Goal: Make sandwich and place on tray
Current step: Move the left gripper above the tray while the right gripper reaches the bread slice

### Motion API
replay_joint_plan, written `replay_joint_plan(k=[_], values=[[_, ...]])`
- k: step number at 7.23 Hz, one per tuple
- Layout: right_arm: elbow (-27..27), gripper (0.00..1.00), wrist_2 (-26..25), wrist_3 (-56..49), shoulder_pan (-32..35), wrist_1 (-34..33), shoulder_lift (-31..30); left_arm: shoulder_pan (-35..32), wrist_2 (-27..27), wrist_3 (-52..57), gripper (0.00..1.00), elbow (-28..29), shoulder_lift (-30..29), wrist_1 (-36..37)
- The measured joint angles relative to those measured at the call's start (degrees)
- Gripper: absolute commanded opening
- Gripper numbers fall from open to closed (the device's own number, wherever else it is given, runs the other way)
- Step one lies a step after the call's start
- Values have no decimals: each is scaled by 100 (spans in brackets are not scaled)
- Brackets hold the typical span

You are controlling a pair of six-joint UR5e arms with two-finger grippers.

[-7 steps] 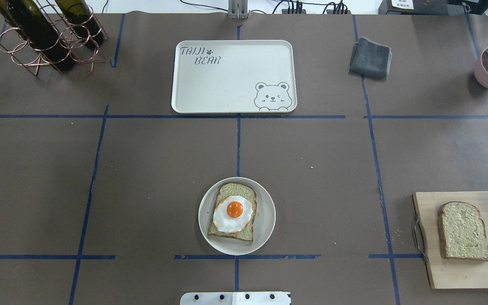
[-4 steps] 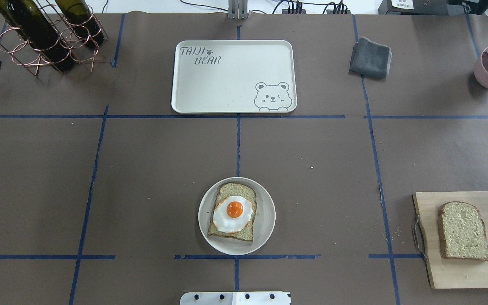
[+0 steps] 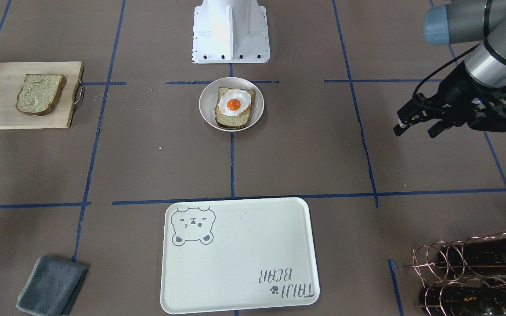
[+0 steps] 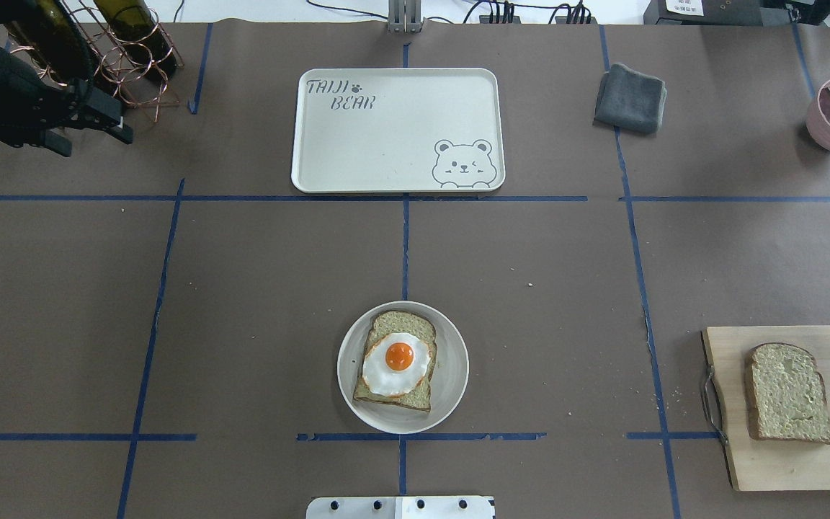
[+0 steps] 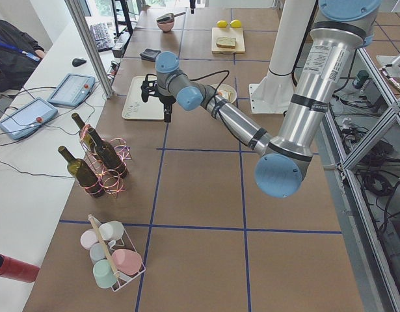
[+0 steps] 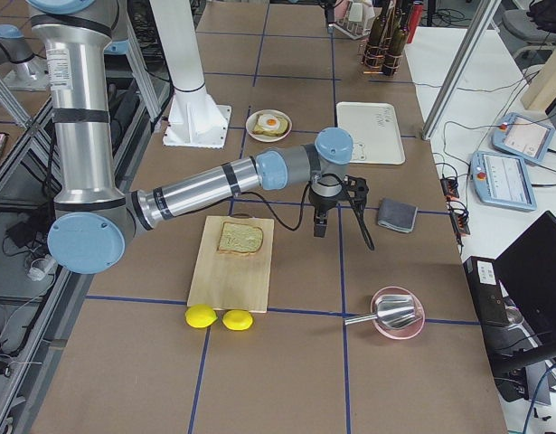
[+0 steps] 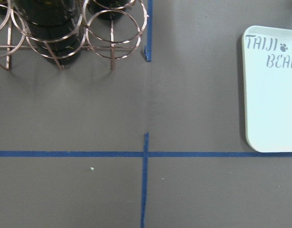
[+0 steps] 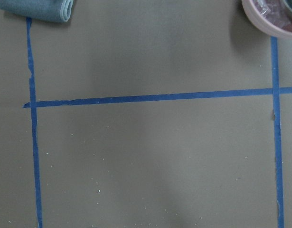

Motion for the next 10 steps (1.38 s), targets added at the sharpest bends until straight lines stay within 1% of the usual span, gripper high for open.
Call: replay_joint_plan(k=[1,3,4,5,6,8,10], values=[[80,100,-133,300,-206,594,-337,195,68,-361,100,-21,-143,-30],[112,100,-433,1456,-811,2564,-1291,517,216,-893,100,-37,-349,-52],[114,100,-649,1985,-1188,3411,-1742,633,287,-1049,100,-39,-395,-64],[115,100,-877,2396,-1569,4045,-2130,760,400,-1219,100,-38,-410,-141],[116,100,-1022,2668,-1857,4452,-2426,866,483,-1382,100,-36,-414,-255],[111,100,-1103,3063,-2239,5026,-2838,981,542,-1579,100,-43,-423,-349],[83,100,-1317,3298,-2671,5248,-3000,1019,553,-1651,100,-47,-456,-363]])
